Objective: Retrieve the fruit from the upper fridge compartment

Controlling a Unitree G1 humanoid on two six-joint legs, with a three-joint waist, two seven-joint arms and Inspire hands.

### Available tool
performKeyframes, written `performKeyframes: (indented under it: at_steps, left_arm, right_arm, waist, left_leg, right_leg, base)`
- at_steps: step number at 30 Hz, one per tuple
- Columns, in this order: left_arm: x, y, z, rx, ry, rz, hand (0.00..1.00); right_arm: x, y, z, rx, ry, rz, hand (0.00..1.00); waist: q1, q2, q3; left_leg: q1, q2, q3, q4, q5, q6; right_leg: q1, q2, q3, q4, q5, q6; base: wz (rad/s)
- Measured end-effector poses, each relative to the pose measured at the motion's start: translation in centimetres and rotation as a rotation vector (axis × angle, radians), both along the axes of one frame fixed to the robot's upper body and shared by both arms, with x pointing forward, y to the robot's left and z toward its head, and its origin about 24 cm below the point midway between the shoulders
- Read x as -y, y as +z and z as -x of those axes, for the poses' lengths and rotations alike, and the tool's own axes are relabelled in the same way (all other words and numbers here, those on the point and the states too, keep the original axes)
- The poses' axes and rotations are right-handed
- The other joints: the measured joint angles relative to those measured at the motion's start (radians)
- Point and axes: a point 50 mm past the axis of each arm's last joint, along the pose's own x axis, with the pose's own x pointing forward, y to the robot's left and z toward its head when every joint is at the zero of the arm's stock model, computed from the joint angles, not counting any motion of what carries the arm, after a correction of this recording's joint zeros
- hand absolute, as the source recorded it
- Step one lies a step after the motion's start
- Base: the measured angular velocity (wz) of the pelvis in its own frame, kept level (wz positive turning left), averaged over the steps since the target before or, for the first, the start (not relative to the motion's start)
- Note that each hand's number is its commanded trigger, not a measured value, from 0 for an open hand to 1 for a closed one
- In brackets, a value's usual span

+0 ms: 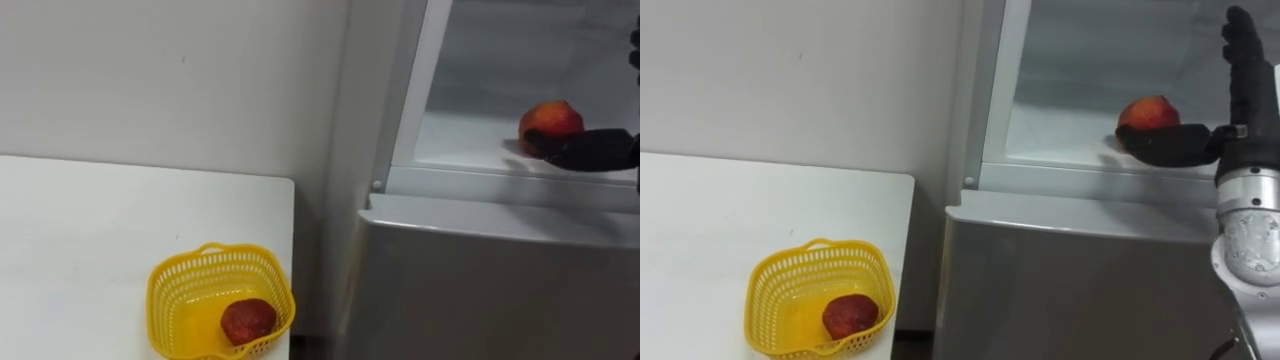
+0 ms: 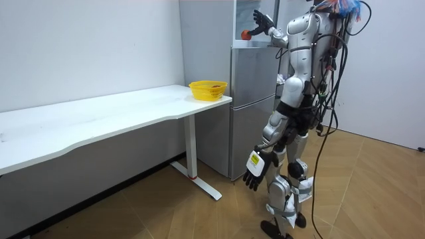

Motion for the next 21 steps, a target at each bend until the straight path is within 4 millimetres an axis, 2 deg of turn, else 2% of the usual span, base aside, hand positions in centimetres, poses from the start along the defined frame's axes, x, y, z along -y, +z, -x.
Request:
performKeyframes:
  at_steps: [8, 15, 21]
  left_arm:
    - [-0.1, 0.0, 0.3, -0.021, 0.006, -0.006, 0.00]
    - [-0.2, 0.0, 0.6, -0.040, 0.013, -0.012, 0.00]
    - [-0.3, 0.0, 0.6, -0.053, 0.021, -0.020, 0.00]
  right_arm:
    - [0.1, -0.8, -0.5, -0.057, 0.029, -0.006, 0.00]
    - [0.1, -0.2, -1.0, -0.092, 0.064, 0.002, 0.00]
    - [0.7, -1.3, -1.4, -0.144, 0.109, -0.090, 0.00]
  waist:
    - [-0.004, 0.000, 0.0013]
    - [-0.010, 0.009, -0.0034]
    - [-0.014, 0.008, -0.0065]
  left_leg:
    - [-0.013, -0.001, -0.008, 0.002, 0.000, 0.000]
    - [-0.014, -0.002, -0.008, 0.002, 0.000, 0.000]
    - [-0.014, -0.002, -0.010, 0.003, 0.000, 0.000]
  right_leg:
    - [-0.005, 0.000, -0.003, 0.000, 0.000, 0.000]
    - [-0.005, -0.002, -0.004, -0.001, 0.000, 0.000]
    - [-0.003, -0.005, -0.023, -0.001, 0.000, 0.000]
  base:
    - [0.02]
    - [0.00]
    - [0.00]
